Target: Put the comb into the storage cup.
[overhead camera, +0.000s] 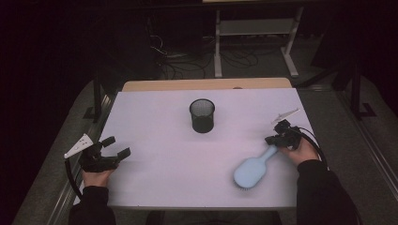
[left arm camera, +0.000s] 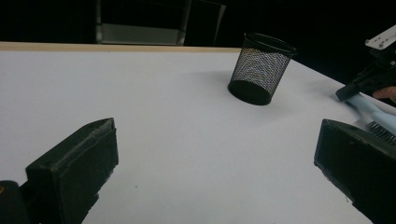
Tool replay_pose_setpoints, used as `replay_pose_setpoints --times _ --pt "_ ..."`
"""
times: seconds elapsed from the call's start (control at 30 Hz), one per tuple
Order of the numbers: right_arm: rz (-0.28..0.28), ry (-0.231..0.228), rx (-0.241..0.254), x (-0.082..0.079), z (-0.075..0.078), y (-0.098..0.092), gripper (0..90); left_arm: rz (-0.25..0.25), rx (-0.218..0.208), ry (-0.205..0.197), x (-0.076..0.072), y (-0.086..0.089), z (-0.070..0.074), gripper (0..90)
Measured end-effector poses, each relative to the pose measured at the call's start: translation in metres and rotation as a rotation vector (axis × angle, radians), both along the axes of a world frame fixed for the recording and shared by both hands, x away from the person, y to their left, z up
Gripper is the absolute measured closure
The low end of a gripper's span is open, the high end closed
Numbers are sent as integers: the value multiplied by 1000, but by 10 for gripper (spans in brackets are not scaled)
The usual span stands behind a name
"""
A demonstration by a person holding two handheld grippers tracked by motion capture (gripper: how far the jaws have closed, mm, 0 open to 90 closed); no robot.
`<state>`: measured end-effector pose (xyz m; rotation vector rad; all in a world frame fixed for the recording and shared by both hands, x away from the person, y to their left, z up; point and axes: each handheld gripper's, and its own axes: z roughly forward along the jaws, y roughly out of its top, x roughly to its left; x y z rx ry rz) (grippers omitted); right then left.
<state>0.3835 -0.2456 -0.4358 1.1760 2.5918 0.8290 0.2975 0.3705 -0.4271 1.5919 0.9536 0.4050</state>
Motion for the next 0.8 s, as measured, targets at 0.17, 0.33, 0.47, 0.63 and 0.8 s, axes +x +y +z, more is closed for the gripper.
replay_pose_setpoints --times 0.17,0.33,0.47,0.63,0.8 --pt "-4 -4 8 -3 -1 -4 890 1 2 0 0 0 0 0" --pt "-8 -5 22 -7 -1 -8 890 -1 10 2 0 0 0 0" --pt "-15 -5 33 -13 -2 -13 890 -2 12 1 0 0 0 0" --pt "-19 -13 50 -18 -3 -18 890 -2 12 3 1 -1 0 0" --pt "-21 -9 65 -22 -4 -21 890 0 8 1 1 0 0 0"
